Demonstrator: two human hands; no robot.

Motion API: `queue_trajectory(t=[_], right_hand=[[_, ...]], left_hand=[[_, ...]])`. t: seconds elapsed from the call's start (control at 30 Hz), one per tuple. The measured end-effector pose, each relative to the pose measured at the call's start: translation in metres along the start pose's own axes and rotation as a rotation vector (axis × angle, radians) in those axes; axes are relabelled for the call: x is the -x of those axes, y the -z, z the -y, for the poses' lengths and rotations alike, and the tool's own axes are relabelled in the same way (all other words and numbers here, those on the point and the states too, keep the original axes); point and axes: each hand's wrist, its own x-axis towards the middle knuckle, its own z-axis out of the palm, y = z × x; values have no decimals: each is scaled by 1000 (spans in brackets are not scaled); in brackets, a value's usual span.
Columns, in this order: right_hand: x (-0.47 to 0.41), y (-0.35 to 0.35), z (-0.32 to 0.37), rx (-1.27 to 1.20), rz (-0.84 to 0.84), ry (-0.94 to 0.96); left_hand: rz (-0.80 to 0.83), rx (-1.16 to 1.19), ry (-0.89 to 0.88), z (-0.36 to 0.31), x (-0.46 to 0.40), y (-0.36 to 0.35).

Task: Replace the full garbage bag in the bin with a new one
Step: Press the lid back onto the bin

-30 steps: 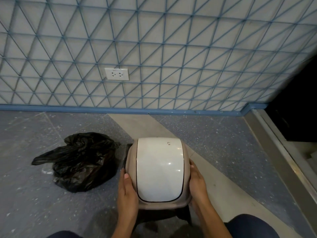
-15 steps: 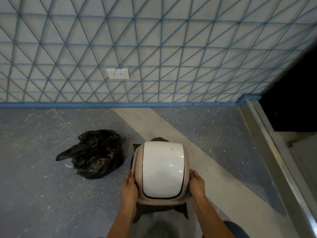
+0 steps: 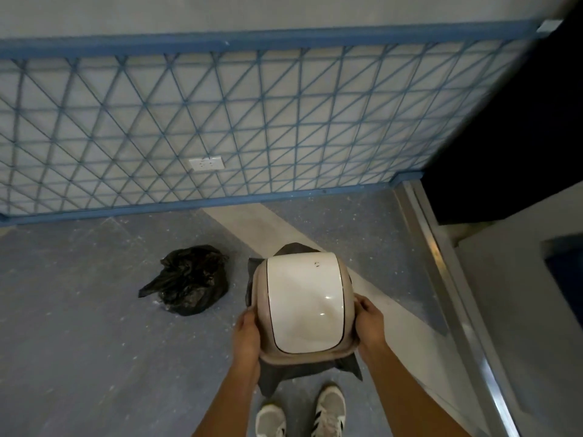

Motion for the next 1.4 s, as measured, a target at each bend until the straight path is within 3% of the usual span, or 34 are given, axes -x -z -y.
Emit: queue_trajectory(t=[0.23,0.47,0.73,1.0,1.4], right_hand=[[1,51,52,-97,-109,13],[-55,110,119,-201,-141,64],[-241,163,185,-189,-128,62],[-451,179,206,-199,-138,78],[-622,171,185,-140,-131,52]], left_hand=[[139,-41,-69,-61,39,-53],[197,-117,-132,-116,36,-157],[205,-103,-142,-161,-39,-332],[151,-89,-64,-170,-160,-495],[192,-65,-43,-131,-284,-604]])
